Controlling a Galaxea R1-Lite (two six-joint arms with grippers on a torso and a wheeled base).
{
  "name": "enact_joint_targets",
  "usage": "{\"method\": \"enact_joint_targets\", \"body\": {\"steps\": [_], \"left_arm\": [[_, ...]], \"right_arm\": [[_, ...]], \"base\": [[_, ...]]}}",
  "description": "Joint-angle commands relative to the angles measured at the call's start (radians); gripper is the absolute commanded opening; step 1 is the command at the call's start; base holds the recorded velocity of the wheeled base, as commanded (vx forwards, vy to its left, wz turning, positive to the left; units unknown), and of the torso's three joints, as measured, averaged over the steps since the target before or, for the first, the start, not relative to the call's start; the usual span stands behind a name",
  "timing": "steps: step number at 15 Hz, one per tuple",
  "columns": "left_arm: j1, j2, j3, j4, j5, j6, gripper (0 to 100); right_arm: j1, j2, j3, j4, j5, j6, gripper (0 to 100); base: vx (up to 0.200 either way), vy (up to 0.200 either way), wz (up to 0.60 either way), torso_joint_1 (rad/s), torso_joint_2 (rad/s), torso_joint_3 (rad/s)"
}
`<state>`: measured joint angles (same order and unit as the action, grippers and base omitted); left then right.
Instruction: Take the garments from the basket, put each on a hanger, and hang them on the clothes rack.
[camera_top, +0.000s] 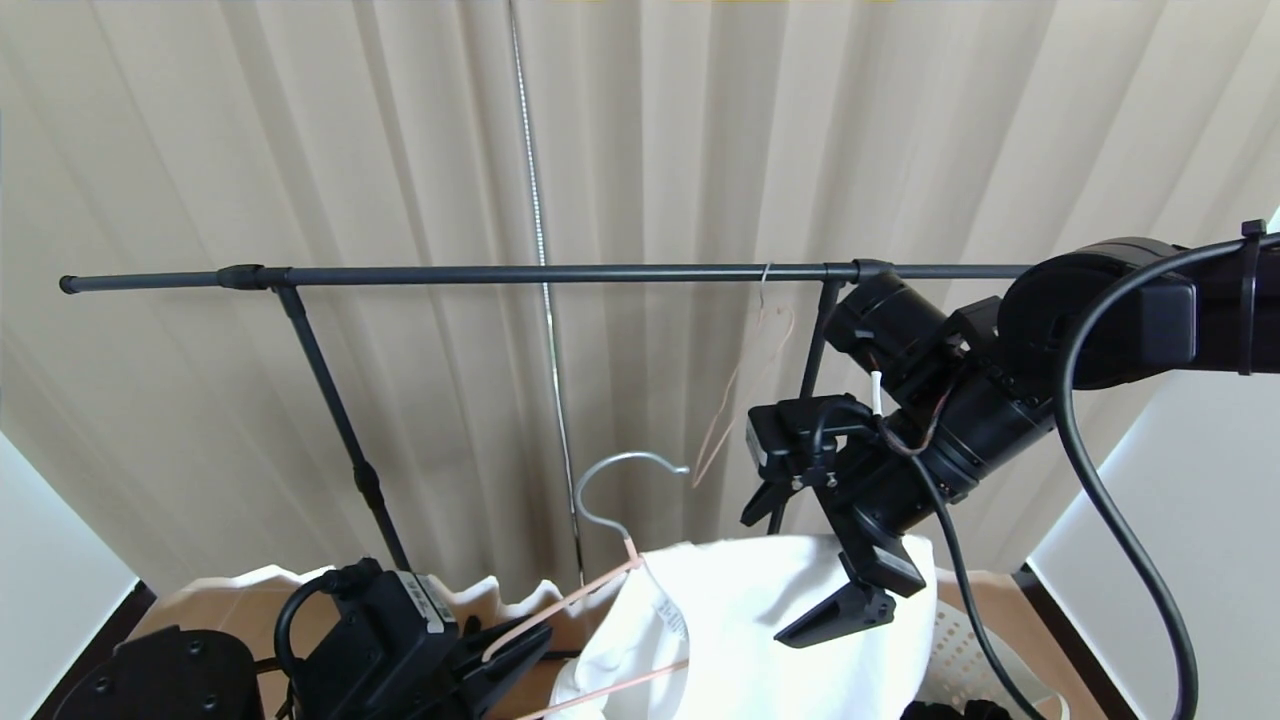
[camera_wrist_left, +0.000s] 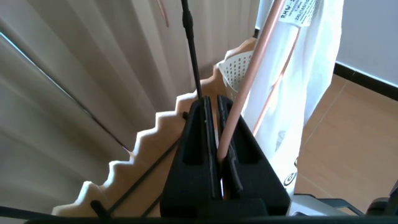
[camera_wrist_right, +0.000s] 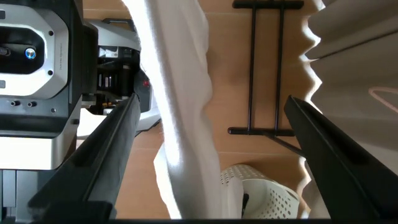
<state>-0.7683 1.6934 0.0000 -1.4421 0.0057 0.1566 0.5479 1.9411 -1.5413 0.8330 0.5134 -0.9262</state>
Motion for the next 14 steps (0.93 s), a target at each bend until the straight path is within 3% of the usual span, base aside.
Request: {"method": "enact_joint_targets", "body": {"steps": [1, 5, 6, 14], "left_arm": [[0.0, 0.002, 0.0, -0.011, 0.0, 0.0, 0], [0.0, 0.0, 0.0, -0.015, 0.002, 0.0, 0], [0.001, 0.0, 0.0, -0.015, 0.002, 0.0, 0], [0.006, 0.002, 0.0, -0.015, 0.0, 0.0, 0]], "right_arm": [[0.001, 0.001, 0.0, 0.0, 0.0, 0.0, 100], [0.003, -0.001, 0.0, 0.0, 0.0, 0.0, 100], [0.003, -0.002, 0.0, 0.0, 0.0, 0.001, 0], [0.003, -0.033, 0.027, 0.002, 0.022, 0.001, 0]], "base": [[0.0, 0.0, 0.0, 0.0, 0.0, 0.0], [0.0, 0.0, 0.0, 0.0, 0.0, 0.0], [0.0, 0.0, 0.0, 0.0, 0.0, 0.0], [0.0, 0.0, 0.0, 0.0, 0.0, 0.0]]}}
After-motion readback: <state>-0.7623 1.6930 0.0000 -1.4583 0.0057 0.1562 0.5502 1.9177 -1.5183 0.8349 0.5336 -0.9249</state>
